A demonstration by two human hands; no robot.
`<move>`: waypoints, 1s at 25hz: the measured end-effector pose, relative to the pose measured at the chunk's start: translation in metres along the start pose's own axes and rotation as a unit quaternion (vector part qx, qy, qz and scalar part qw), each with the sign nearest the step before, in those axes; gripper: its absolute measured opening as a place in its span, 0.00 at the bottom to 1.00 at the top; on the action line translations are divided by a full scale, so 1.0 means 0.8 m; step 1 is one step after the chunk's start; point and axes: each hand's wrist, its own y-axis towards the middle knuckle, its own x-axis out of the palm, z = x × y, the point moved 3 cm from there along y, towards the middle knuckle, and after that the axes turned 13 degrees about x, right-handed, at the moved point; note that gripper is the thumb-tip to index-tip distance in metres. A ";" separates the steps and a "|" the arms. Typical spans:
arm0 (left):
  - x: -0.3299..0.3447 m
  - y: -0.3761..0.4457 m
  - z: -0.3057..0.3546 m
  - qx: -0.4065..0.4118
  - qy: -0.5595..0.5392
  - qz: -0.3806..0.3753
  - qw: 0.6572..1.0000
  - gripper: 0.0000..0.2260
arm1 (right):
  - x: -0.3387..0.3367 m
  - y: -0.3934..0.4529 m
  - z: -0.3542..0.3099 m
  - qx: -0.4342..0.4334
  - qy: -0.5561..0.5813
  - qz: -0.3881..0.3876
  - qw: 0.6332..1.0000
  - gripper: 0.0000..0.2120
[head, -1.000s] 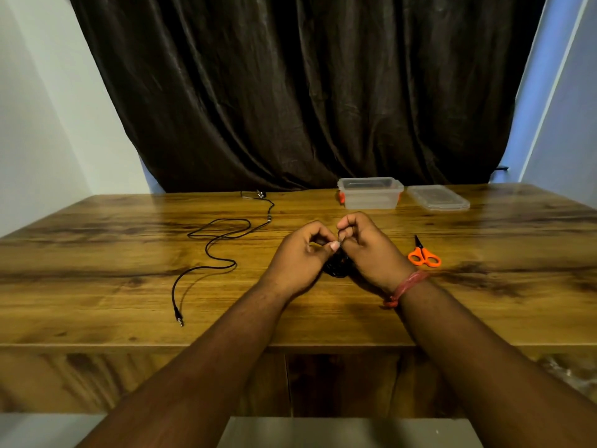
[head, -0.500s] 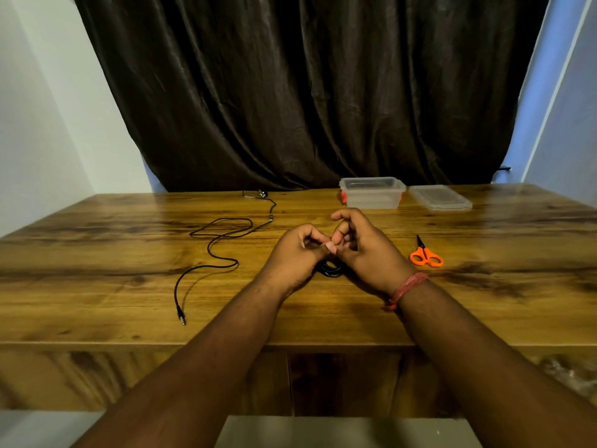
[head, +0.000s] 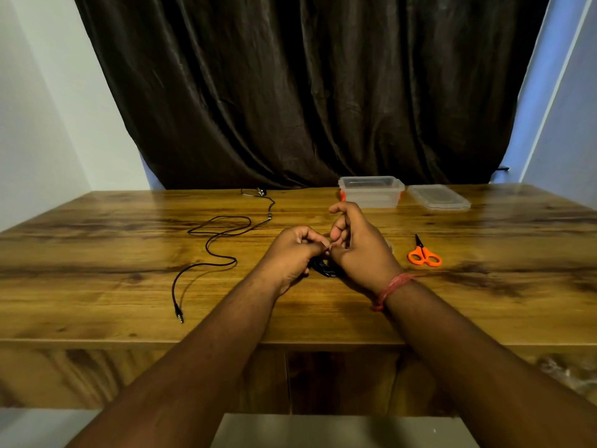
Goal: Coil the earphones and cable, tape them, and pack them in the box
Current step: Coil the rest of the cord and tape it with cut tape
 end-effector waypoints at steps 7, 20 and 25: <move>-0.002 0.003 0.001 -0.005 -0.026 0.010 1.000 0.05 | 0.005 -0.003 -0.005 -0.040 -0.049 0.009 0.998 0.31; 0.007 0.006 -0.011 0.045 0.081 0.073 0.993 0.03 | -0.004 0.011 0.014 0.067 -0.002 0.114 0.991 0.11; -0.002 0.007 -0.012 0.066 0.177 0.104 0.977 0.03 | 0.005 0.008 0.010 0.045 -0.123 0.095 0.987 0.06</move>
